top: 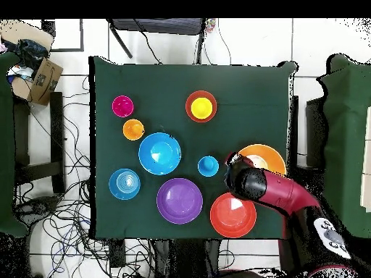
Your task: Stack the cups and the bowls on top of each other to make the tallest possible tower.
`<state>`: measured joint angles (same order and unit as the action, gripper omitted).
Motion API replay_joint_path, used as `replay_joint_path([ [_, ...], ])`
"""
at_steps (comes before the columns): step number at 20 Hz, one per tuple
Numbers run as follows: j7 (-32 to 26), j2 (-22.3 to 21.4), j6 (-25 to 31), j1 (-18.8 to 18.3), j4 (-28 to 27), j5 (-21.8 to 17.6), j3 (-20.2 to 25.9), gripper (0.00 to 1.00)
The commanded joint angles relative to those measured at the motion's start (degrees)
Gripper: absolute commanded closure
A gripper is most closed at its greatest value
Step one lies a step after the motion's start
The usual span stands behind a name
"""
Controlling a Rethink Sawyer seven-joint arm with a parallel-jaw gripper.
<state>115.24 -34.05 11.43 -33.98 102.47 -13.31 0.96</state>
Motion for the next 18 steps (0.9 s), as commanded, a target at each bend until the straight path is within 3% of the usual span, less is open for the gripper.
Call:
replay_joint_path([
  [1,1.7,-2.4,7.0,0.6,-1.1,1.4,6.0,0.0],
  [18,1.6,-2.6,7.1,-0.1,-1.0,1.3,6.7,0.0],
])
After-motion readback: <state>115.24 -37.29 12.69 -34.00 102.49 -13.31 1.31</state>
